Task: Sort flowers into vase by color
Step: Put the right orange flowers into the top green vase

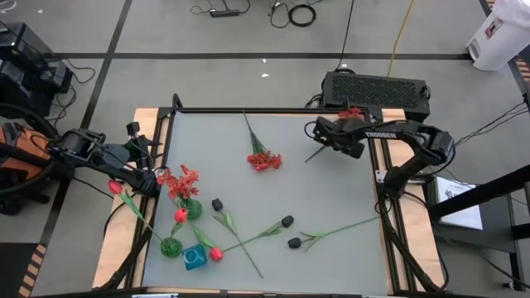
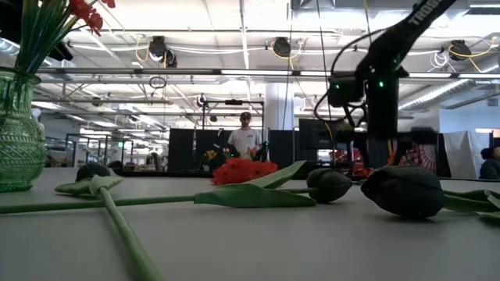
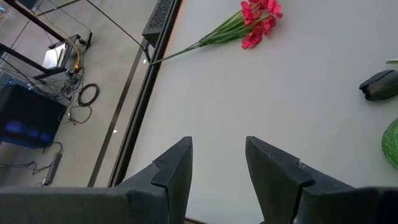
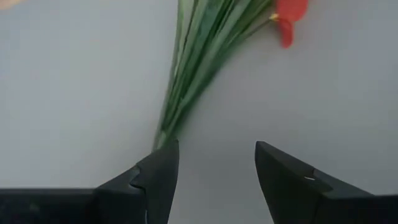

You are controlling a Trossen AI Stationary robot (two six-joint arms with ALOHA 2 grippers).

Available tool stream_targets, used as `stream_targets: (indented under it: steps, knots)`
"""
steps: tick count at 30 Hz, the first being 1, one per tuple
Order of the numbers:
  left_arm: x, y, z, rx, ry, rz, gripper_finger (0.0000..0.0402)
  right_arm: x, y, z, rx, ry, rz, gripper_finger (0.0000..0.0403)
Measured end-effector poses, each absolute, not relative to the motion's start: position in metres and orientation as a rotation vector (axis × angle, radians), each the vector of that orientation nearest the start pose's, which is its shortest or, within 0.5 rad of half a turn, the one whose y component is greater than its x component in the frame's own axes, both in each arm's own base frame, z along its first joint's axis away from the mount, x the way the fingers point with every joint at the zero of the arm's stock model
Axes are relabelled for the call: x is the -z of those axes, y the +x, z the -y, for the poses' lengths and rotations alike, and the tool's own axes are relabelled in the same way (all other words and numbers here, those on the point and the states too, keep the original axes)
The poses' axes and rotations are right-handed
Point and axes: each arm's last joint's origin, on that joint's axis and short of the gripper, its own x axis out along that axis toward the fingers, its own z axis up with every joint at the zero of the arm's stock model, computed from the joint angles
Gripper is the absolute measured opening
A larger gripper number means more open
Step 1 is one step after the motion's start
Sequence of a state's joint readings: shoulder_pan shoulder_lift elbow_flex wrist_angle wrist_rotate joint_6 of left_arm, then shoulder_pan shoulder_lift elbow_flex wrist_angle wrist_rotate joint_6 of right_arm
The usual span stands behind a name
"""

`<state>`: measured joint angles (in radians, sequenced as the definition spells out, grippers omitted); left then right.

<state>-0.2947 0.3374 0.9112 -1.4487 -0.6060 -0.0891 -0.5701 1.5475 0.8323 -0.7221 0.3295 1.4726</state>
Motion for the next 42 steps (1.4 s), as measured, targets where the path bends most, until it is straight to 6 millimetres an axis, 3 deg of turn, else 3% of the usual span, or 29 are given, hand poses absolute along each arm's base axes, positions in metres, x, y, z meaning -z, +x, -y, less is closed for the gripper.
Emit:
stream_targets:
  steps: [4, 19, 42]
  knots:
    - [-0.304, 0.007, -0.015, -0.325, 0.299, -0.775, 0.0157, -0.15, 0.202, 0.15, 1.683, 1.306, -0.575, 0.0203]
    - [-0.304, 0.007, -0.015, -0.325, 0.298, -0.775, 0.0157, -0.153, 0.192, 0.175, 1.721, 1.359, -0.422, 0.0203]
    - [-0.304, 0.007, -0.015, -0.325, 0.298, -0.775, 0.0157, -0.151, 0.188, 0.18, 1.741, 1.37, -0.413, 0.0203]
